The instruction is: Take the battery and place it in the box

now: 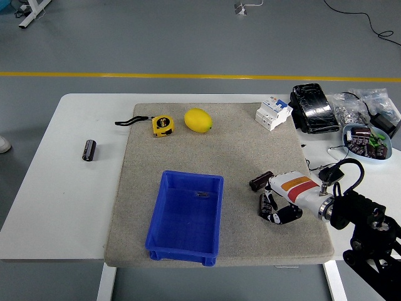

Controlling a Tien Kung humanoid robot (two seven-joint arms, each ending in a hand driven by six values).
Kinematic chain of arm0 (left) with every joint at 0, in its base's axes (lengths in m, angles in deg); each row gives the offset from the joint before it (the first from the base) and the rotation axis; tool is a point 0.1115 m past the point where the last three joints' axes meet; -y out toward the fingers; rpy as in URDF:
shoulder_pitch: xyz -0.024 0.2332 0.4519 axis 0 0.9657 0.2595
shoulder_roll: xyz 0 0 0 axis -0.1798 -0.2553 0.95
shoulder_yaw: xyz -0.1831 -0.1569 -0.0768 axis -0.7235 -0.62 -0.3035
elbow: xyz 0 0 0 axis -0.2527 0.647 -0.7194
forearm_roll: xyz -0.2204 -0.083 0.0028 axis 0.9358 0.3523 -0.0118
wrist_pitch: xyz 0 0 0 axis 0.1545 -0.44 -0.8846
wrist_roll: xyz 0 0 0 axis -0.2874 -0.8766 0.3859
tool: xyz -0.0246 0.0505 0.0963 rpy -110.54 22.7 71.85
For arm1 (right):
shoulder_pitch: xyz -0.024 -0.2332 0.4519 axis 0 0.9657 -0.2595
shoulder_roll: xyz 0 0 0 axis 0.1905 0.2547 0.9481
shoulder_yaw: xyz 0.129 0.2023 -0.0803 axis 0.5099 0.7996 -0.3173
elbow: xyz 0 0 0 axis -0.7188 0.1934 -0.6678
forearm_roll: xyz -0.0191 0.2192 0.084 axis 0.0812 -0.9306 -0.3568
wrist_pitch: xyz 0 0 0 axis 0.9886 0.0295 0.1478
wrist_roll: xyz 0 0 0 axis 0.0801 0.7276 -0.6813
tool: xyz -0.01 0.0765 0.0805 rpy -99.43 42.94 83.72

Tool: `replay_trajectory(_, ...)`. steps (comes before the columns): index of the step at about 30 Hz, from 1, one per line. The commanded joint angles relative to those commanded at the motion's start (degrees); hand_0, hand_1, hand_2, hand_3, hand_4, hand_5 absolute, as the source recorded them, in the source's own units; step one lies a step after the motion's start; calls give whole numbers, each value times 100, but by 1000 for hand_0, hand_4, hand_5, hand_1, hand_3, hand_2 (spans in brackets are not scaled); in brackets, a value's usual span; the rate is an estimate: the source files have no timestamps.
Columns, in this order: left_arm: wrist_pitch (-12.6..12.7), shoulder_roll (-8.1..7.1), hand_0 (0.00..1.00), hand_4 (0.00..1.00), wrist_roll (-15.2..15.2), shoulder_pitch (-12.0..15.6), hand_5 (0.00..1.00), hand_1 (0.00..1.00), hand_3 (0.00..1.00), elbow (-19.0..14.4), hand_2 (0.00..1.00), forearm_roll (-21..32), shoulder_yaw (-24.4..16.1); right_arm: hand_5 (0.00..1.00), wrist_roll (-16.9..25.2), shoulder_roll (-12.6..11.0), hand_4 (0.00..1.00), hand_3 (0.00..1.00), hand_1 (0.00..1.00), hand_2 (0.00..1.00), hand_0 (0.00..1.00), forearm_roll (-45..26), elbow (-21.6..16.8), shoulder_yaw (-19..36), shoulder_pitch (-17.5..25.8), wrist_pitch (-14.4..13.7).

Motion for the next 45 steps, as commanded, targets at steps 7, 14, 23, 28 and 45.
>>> replay_trajectory(7, 5, 0, 670, 650, 5, -11, 672, 674, 630, 1, 696, -3, 1, 115, 8, -18, 745, 204, 80, 457, 2, 11, -44, 57, 3, -37)
replay_trajectory(14, 0, -6, 670, 649, 5, -10, 673, 674, 630, 5, 695, -25, -15, 115, -28, -27, 735, 198, 80, 455, 2, 58, -256, 196, 22, -11)
replay_trajectory(23, -19, -28, 670, 650, 2, -33, 673, 672, 630, 6, 695, -40, -21, 99, -129, 45, 726, 195, 82, 454, 2, 64, -1024, 280, -103, 42)
replay_trajectory(28, -31, -43, 670, 650, -4, -19, 674, 670, 630, 8, 696, -45, -30, 80, -181, 170, 714, 191, 81, 455, 2, -73, -1500, 66, -229, 46)
replay_trajectory(45, -46, -78, 671, 650, -35, -42, 673, 662, 630, 8, 695, -91, -74, 324, -299, 748, 998, 247, 125, 702, 2, -446, -1472, -1173, -798, 273)
